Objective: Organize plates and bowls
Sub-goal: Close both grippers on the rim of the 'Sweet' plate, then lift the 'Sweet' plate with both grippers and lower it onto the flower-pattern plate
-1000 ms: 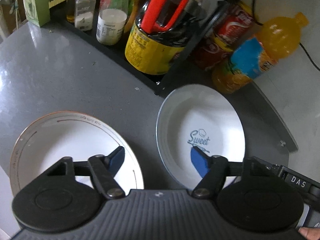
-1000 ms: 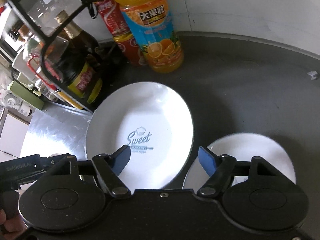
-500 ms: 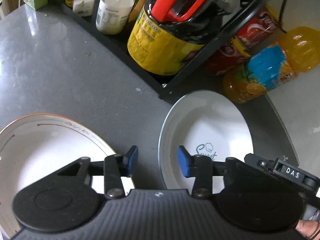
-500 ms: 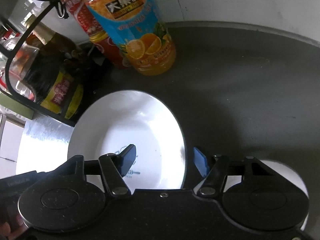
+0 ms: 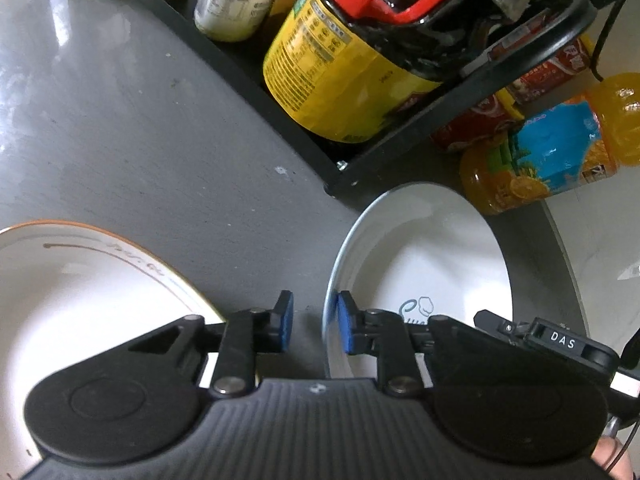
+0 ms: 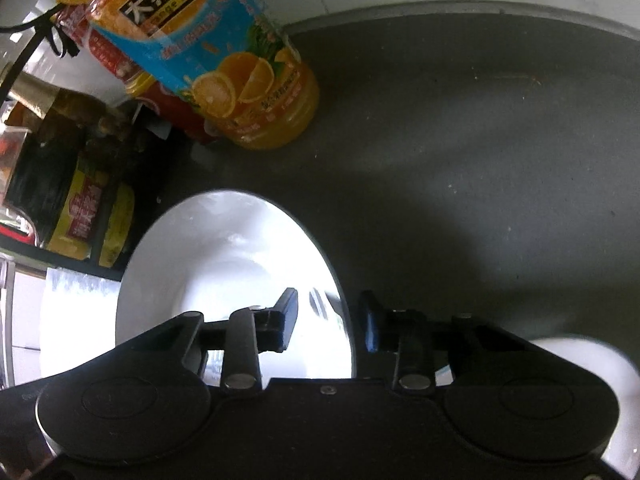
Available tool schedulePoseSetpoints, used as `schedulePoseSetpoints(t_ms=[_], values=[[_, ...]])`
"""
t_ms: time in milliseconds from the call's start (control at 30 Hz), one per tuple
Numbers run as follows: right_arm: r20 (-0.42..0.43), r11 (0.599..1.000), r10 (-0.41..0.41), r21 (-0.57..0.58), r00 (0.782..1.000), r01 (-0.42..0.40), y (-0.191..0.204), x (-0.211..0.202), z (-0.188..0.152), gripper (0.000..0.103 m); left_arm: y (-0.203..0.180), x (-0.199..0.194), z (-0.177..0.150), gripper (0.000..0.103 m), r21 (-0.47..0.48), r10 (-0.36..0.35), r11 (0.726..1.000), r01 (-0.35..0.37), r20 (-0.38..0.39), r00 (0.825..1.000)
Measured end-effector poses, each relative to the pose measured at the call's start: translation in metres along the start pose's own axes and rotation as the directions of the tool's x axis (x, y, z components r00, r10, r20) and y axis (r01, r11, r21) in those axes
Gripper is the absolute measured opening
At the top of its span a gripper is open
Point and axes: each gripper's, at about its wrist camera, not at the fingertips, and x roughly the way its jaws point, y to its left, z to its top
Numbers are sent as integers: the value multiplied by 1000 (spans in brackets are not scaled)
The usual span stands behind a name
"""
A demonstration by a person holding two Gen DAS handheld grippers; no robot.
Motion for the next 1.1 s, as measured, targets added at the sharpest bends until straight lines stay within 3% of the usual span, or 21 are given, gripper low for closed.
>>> schedulePoseSetpoints(t_ms=[233,333,800,1100], values=[[-30,999,29,32,999,-28,-17,-6,-3,24,5,16,-1,11,-67,-56,996,52,-57,997],[-38,997,62,59,997,-59,-24,-6,-7,15,3,18,0,8,-67,-59,996,55,-60,996],[80,990,101,94,992,-108,-28,-50,-33,5,4,4,13,8,-18,-93,996,92,-87,992],[149,989,63,122,987,-82,-6,-65,-56,5,10,-12,18,7,18,-117,993,120,-115,986]])
